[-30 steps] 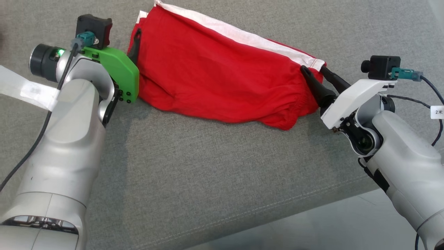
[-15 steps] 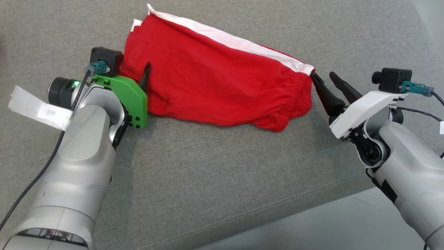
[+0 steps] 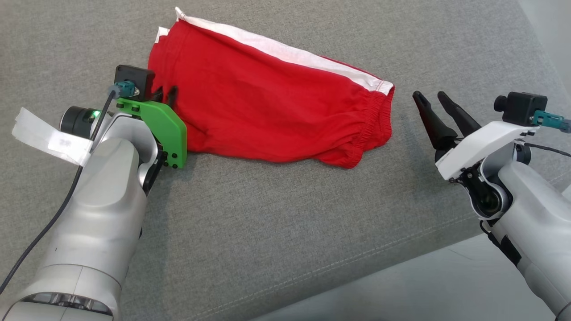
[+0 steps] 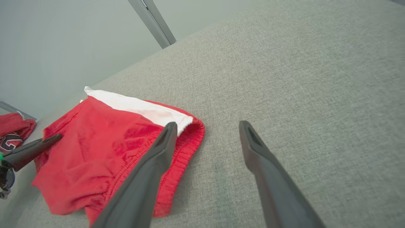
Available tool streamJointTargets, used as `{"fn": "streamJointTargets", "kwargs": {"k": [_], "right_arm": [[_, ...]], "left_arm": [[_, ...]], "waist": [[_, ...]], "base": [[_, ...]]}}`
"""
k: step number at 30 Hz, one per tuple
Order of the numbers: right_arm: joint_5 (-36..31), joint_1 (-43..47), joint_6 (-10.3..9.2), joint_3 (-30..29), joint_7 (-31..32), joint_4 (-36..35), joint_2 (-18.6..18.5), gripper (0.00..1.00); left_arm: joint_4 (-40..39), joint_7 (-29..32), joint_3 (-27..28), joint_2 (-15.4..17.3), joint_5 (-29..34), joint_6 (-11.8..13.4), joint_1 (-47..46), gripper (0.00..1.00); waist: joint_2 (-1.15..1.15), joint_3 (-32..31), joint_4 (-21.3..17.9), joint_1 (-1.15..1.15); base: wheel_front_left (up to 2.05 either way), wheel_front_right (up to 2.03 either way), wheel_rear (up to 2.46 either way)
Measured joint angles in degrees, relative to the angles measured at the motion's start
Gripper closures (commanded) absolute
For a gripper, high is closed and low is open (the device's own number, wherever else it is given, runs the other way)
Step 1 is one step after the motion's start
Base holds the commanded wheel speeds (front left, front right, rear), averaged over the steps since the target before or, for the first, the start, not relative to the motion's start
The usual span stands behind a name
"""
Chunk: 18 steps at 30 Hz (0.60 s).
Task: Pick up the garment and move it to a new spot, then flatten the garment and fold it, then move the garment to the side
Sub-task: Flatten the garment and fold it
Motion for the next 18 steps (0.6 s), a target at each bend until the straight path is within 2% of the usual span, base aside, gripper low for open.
{"fn": "streamJointTargets", "kwargs": {"k": [1,18], "right_arm": [[0.0,0.1,0.00,-0.1,-0.2,0.0,-0.2,0.00],[0.4,1.1,0.00,0.1,-0.8,-0.8,-0.7,0.00]], "left_arm": [[0.0,-0.1,0.0,0.0,0.0,0.0,0.0,1.00],[1.5,-3.4,1.0,-0.5,-3.4,0.0,2.4,1.00]], "waist": [[0.00,0.0,0.1,0.00],[0.00,-1.3,2.6,0.00]], "base": [[0.00,0.00,0.00],[0.00,0.00,0.00]]}}
